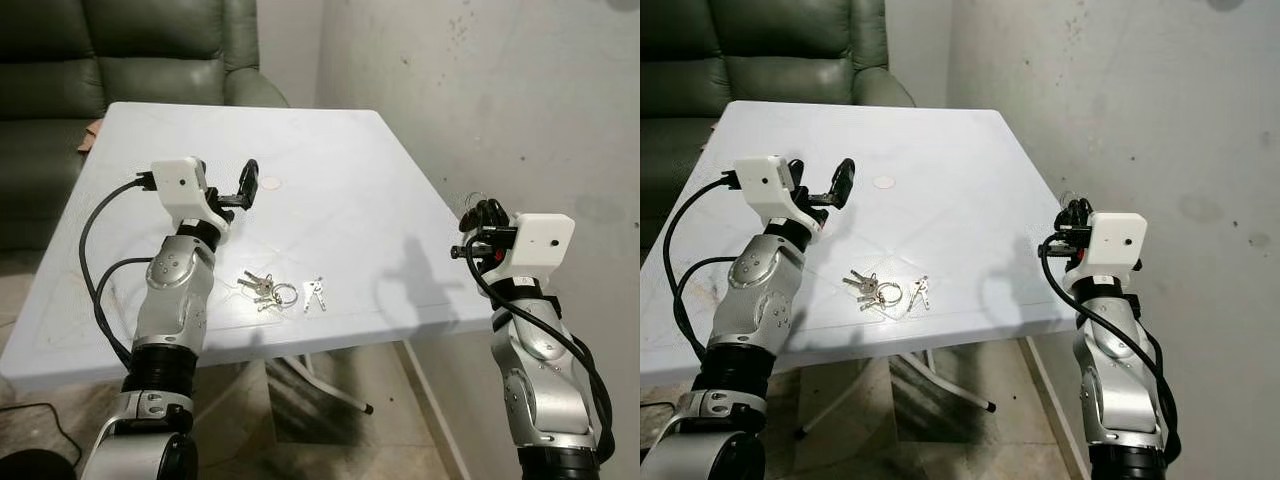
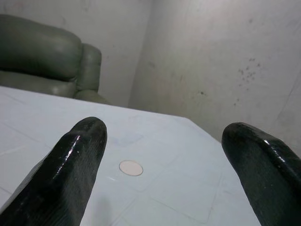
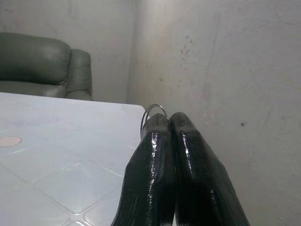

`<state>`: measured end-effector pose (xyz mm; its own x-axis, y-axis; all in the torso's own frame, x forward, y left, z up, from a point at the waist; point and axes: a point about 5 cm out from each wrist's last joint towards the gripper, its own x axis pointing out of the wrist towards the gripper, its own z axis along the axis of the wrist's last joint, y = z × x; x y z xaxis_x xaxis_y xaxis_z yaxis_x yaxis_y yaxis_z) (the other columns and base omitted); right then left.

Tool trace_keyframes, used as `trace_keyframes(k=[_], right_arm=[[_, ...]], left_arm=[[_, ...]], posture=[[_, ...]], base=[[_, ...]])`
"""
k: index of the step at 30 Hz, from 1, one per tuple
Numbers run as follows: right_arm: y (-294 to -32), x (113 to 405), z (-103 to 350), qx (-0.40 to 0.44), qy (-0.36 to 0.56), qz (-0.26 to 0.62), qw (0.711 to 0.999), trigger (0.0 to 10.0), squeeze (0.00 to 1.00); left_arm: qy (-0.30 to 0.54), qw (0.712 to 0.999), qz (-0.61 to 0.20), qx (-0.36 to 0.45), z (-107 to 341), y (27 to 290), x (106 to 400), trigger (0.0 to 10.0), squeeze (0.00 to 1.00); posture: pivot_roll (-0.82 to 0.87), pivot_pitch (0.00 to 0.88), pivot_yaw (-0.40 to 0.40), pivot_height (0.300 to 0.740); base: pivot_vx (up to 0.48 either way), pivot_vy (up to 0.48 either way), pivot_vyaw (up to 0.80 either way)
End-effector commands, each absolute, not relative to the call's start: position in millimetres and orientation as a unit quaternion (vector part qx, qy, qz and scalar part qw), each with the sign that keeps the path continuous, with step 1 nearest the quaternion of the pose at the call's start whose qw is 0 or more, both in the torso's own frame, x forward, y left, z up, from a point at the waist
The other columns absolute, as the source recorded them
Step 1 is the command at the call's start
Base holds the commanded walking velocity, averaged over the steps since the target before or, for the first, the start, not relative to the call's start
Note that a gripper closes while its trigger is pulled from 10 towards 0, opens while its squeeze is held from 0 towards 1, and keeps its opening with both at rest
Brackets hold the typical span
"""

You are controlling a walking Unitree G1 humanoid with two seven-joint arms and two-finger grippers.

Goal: Hang keys on a hook

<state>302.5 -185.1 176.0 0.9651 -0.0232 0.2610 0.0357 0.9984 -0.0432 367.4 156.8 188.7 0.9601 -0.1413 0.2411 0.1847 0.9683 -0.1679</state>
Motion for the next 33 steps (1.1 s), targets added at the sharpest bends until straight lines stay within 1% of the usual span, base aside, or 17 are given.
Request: trace_keyframes(k=[1,11,16,23,27,33], right_arm=[[-186.3,302.2,177.9,-0.025,-0.134,-0.018,0.991,10.0,0.0],[-183.6,301.8,176.5,-0.024,-0.131,-0.014,0.991,10.0,0.0],[-183.6,301.7,177.1,-0.024,-0.131,-0.013,0.991,10.0,0.0],[-183.4,301.5,177.2,-0.024,-0.131,-0.014,0.991,10.0,0.0],[-184.0,302.0,178.0,-0.024,-0.131,-0.014,0.991,10.0,0.0],[-182.2,302.7,178.1,-0.021,-0.13,-0.014,0.991,10.0,0.0]], left_arm=[[-0.12,0.984,-0.092,-0.094,195.8,153.3,370.6,10.0,0.0],[-0.111,0.986,-0.08,-0.095,192.0,152.3,370.6,10.0,0.0],[-0.098,0.986,-0.076,-0.109,190.1,152.1,372.0,10.0,0.0],[-0.091,0.987,-0.074,-0.106,189.2,152.7,373.0,10.0,0.0],[-0.088,0.99,-0.074,-0.087,190.0,150.2,374.7,10.0,0.0],[-0.086,0.989,-0.077,-0.089,192.1,145.9,375.9,10.0,0.0]], posture=[[0.0,0.0,-0.056,0.74],[0.01,0.0,-0.058,0.74],[0.01,0.0,-0.059,0.74],[0.0,0.0,-0.06,0.74],[0.01,0.0,-0.062,0.74],[0.01,0.0,-0.062,0.74]], base=[[0.0,0.442,-0.78],[0.0,0.0,-0.78],[0.0,0.0,-0.78],[0.0,0.0,-0.78],[0.0,0.0,-0.78],[0.0,0.0,-0.78]])
